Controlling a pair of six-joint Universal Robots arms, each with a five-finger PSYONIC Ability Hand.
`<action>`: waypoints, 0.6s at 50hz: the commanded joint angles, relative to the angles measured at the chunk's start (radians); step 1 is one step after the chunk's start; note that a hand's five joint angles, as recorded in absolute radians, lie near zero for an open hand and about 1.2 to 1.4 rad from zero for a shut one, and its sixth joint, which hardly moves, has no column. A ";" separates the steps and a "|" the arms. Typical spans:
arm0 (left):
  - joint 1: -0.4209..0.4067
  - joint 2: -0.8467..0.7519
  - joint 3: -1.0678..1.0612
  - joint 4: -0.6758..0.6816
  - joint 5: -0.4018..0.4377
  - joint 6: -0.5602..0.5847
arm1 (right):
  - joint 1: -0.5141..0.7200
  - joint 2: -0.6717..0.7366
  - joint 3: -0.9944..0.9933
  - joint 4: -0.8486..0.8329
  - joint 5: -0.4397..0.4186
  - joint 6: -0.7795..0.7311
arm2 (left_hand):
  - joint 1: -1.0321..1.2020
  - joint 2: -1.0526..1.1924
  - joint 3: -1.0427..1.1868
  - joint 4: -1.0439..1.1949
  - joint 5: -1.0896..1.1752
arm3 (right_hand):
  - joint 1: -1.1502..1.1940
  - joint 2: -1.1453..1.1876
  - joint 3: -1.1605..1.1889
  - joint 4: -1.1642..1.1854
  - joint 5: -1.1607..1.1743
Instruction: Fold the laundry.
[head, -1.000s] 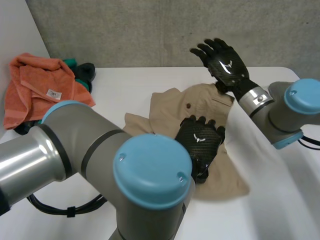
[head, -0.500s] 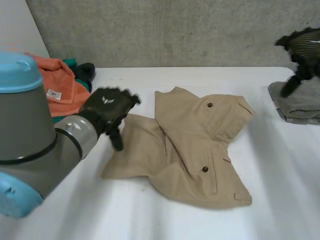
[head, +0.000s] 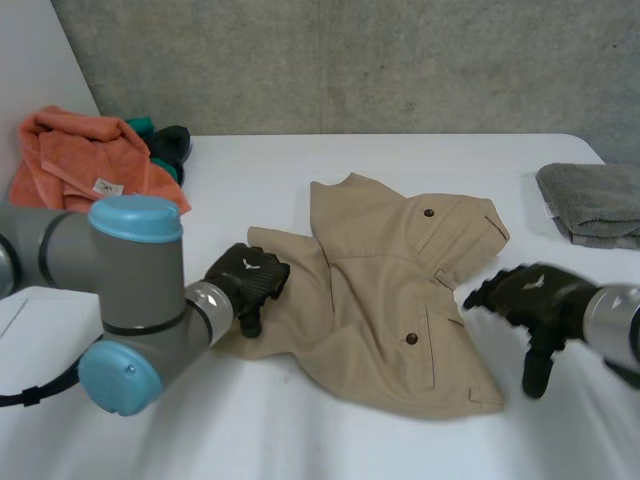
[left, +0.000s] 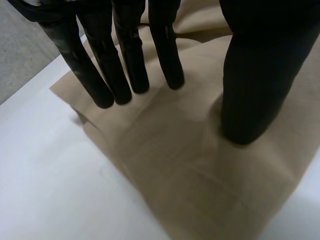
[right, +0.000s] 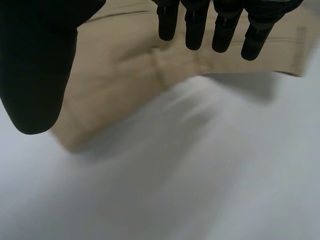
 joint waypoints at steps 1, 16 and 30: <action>-0.039 -0.029 0.020 0.026 -0.062 0.004 | 0.091 -0.051 0.156 -0.126 0.020 0.063 | 0.385 0.404 0.412 0.410 0.414 | 0.029 0.041 0.043 0.044 0.034; -0.032 0.014 0.028 0.009 -0.066 -0.041 | 0.186 -0.039 0.343 -0.520 0.164 0.208 | 0.684 0.704 0.712 0.709 0.714 | 0.117 0.129 0.131 0.131 0.122; 0.007 0.228 0.010 -0.022 -0.053 -0.217 | 0.232 -0.056 0.348 -0.774 0.279 0.228 | 0.684 0.704 0.712 0.709 0.714 | 1.171 1.184 1.186 1.186 1.177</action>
